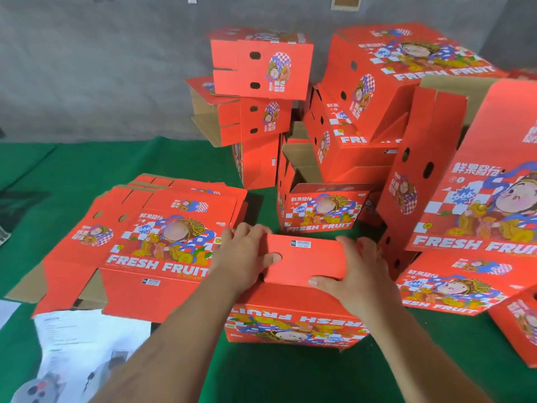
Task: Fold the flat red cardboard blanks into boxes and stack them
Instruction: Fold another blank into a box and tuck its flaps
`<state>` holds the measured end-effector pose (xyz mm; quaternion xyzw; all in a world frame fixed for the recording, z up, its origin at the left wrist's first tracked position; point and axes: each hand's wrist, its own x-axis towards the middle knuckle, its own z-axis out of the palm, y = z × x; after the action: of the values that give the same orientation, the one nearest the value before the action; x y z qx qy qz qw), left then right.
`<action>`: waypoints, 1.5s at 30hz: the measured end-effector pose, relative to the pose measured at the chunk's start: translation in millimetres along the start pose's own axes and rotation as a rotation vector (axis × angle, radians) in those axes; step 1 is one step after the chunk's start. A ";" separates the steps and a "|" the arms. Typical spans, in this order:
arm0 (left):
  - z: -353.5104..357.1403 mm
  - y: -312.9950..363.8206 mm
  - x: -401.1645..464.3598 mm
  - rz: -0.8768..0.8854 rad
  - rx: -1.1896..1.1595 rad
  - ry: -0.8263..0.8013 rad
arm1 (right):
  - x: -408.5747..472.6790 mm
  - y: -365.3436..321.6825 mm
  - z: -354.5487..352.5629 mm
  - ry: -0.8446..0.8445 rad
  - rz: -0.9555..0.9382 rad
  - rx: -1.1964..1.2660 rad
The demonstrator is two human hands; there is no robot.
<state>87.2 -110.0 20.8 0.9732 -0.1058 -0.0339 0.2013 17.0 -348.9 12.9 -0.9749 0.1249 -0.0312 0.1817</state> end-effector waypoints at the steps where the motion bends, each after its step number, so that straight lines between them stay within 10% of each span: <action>1: 2.1 1.2 -1.2 -0.013 0.017 0.006 | -0.3 -3.0 1.0 0.015 0.006 -0.023; 5: 6.0 -3.8 -1.1 0.036 0.034 0.064 | -1.1 -5.1 -0.6 0.023 -0.006 -0.058; 9: 4.5 -16.1 -2.7 -0.171 -0.624 0.128 | 0.2 -2.0 -5.5 0.008 0.072 0.278; 12: -1.9 -23.6 -12.9 -0.634 -1.206 -0.261 | -8.6 -0.8 -9.6 -0.033 0.207 0.392; 15: -11.0 -25.4 -25.6 -0.696 -1.477 -0.500 | -21.3 1.0 -17.5 -0.057 0.230 0.332; 24: -30.2 6.3 -52.3 -0.372 -1.678 -0.172 | -23.6 4.3 -45.1 0.345 0.219 0.861; 29: -26.1 0.8 -57.7 -0.280 -1.788 0.214 | -33.7 9.5 -33.3 0.265 0.043 0.519; 45: 7.8 -15.8 -68.1 -0.085 -1.415 0.233 | -28.5 7.3 5.3 0.137 -0.006 0.480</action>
<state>22.9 -83.8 8.9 0.6100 0.0018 0.0019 0.7924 -11.6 -346.4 4.9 -0.8998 0.1229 -0.1264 0.3992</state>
